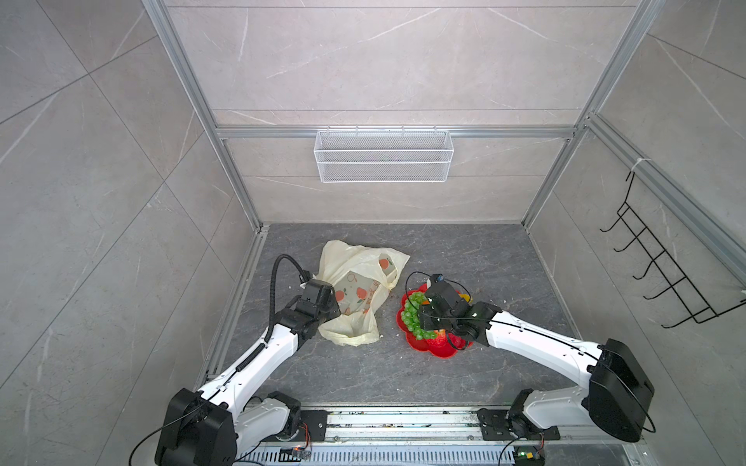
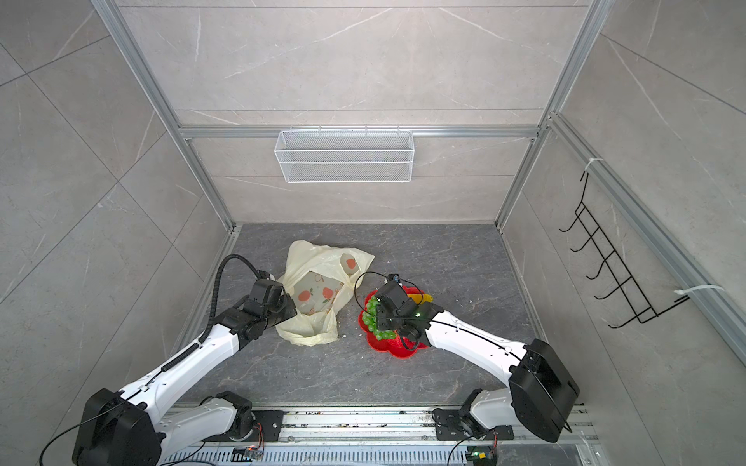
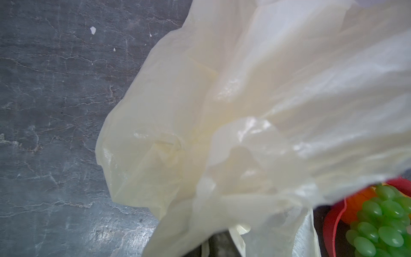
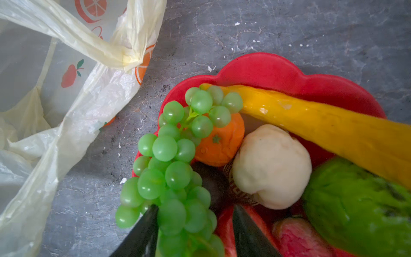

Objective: Take the fake fruits out of the plastic bag
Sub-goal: 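Pull the bag off the plate with the left gripper and drop it farther away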

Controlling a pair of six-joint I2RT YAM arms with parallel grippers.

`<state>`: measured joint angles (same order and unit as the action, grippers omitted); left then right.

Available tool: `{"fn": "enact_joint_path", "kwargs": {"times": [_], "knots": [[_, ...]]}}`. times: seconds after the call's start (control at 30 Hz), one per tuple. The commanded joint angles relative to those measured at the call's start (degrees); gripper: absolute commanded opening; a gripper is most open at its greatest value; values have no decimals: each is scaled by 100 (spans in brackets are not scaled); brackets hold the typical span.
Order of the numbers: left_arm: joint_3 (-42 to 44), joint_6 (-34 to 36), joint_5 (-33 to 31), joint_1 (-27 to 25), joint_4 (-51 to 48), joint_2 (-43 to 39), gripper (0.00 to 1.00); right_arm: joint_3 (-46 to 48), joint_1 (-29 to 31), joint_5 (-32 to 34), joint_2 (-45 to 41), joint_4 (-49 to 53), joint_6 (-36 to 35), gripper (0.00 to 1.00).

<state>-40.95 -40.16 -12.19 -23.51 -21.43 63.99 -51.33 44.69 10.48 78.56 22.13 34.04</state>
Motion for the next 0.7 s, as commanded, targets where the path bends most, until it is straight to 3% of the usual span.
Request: {"fn": "enact_joint_path", "kwargs": {"times": [0.0,0.23,0.67], "knots": [[-61,176,163,150,106,-120,10,-156,-13,-22,-241,130,-114,67],[-811,510,770,333,578,803,10,-228,-13,283,-697,381,-265,83],[-4402,1447,2150,294,392,3896,9,17,-13,598,-1683,640,-328,83]]}}
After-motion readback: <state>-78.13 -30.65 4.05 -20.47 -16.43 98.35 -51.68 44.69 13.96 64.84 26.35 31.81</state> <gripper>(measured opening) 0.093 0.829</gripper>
